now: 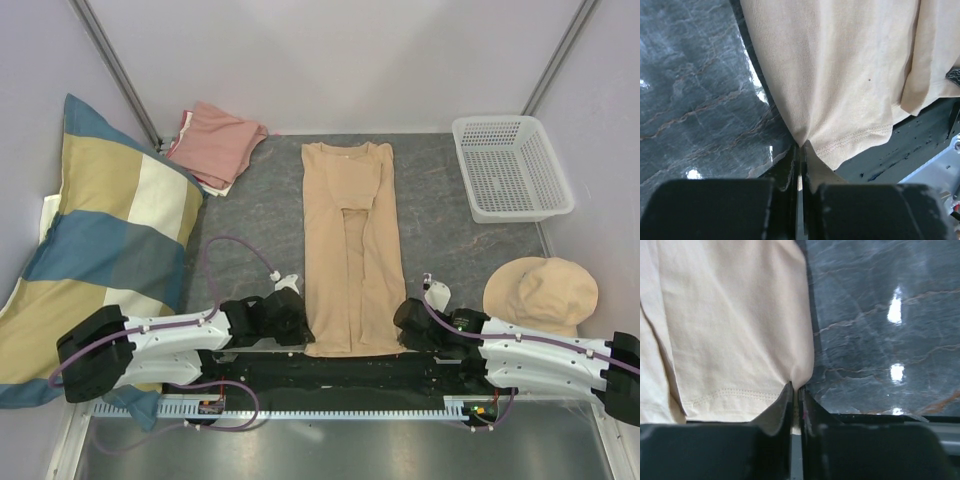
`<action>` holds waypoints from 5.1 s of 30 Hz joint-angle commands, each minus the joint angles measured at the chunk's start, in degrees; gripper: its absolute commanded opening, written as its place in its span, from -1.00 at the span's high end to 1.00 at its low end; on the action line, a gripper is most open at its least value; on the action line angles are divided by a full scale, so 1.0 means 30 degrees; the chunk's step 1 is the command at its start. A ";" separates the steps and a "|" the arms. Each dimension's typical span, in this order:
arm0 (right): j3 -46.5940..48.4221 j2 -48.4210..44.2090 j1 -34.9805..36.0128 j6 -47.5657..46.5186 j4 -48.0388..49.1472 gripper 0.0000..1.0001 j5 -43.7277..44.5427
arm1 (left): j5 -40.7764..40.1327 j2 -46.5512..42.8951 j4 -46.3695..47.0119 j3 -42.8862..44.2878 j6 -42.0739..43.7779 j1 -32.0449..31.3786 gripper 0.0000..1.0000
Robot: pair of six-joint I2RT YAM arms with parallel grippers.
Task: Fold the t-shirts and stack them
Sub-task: Grab the bottom of the folded rectangular tshirt with both arms, then fold the folded rectangular tshirt in 1/3 of the way, then grab one side of the 2/3 rectangular tshirt with both arms
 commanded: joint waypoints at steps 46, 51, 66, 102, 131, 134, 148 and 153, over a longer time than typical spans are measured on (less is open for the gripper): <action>0.6101 0.3377 0.4329 0.0482 -0.1678 1.00 0.2729 | -0.5433 -0.5157 -0.9381 0.4701 -0.1904 -0.2149 0.96; 0.7801 0.3905 0.2487 -0.1478 -0.1677 1.00 0.4050 | -0.7068 -0.2193 -0.9381 0.6989 0.0204 -0.2004 0.96; 1.1695 0.9643 -0.6539 -1.0501 0.4969 1.00 0.1856 | -0.4850 0.4040 -0.3055 1.2492 0.9520 0.6723 0.96; 1.3459 1.4862 -1.1667 -1.2029 0.6965 1.00 -0.0783 | -0.3793 1.0262 -0.1383 1.2589 1.1402 1.0009 0.96; 1.7708 1.5893 -1.4772 -1.4928 0.6790 -0.42 -0.1749 | -0.3851 1.0530 -0.3287 1.8625 1.2691 1.2703 -0.81; 1.6773 1.4777 -1.4862 -1.5193 0.6585 -0.45 -0.1924 | -0.3882 0.9269 -0.3375 1.7953 1.2779 1.3377 -1.00; 1.0093 0.9417 -1.3838 -1.3876 0.6936 -0.50 -0.5763 | -0.0629 0.4285 -0.0593 0.8549 0.8942 1.2151 -1.00; 0.8335 0.8506 -1.3515 -1.3144 0.7024 -0.51 -0.6201 | -0.1303 0.4812 -0.0300 0.7376 0.8268 1.0802 -1.00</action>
